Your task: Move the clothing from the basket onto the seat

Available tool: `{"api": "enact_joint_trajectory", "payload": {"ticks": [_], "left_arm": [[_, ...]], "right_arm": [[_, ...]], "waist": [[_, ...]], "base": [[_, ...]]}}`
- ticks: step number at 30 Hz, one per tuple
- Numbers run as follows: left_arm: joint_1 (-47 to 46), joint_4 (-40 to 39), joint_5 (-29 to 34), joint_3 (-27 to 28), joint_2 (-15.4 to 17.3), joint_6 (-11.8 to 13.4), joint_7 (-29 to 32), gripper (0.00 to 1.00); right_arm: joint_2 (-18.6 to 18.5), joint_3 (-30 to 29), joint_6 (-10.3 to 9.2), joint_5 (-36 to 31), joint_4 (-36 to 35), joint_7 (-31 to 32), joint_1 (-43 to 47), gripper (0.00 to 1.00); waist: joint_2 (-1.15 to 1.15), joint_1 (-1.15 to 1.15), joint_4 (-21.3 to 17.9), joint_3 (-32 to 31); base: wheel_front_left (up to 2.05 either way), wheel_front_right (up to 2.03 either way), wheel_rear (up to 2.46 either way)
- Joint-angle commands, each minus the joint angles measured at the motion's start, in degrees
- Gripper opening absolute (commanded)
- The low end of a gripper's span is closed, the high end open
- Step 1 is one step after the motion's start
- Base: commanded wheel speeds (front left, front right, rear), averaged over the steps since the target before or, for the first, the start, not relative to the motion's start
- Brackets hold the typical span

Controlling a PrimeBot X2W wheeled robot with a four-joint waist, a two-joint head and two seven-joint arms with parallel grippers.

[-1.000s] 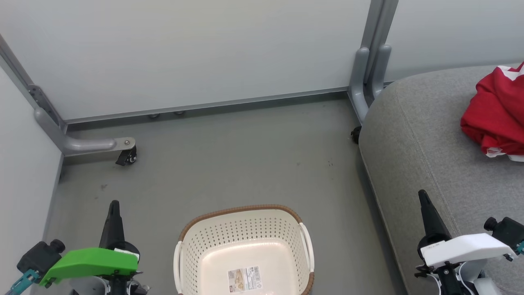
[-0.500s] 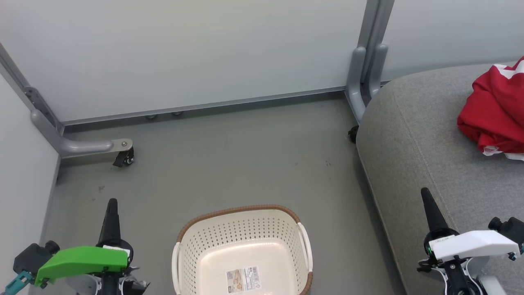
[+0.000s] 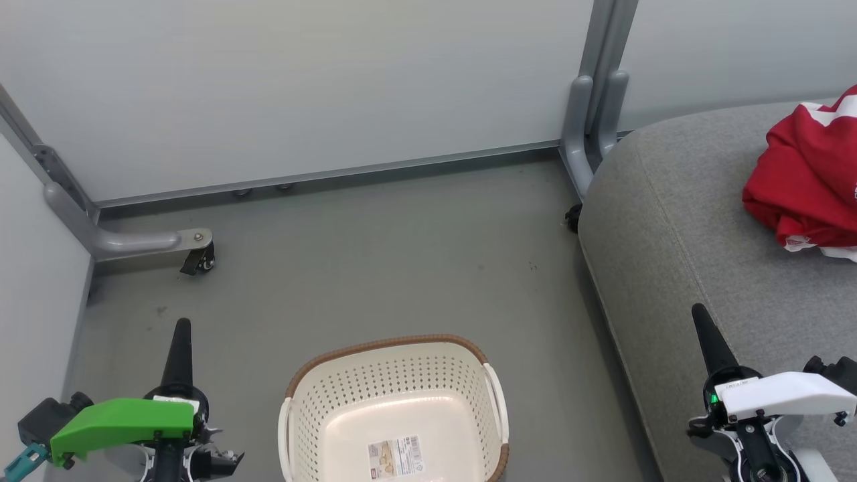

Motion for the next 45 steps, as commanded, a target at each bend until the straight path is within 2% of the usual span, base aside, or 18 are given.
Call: {"api": "enact_joint_trajectory", "payload": {"ticks": [1,31,45], "left_arm": [[-1.4,-0.5,-1.5,0.4,0.1,-0.3,0.4,0.0],[-2.3,-0.3,-14.9,2.0,0.1,-0.9,3.9,0.0],[-2.4,-0.3,-19.3,2.5,0.1,-1.1,5.2,0.0]], "right_arm": [[-0.5,-0.1,-0.03,1.4,-0.1,0.3,-1.1,0.0],[-2.0,0.4,-0.05,16.7,1.3,2.5,-2.2,0.0],[-2.6,0.7,-0.06,22.0,1.7,3.0,-2.5,0.0]], "waist": [[0.29,0.0,0.0,0.0],[0.4,0.0,-1.2,0.1],[0.45,0.0,-1.7,0.1]], "base": [[0.0,0.0,0.0],[0.0,0.0,0.0],[0.0,0.0,0.0]]}}
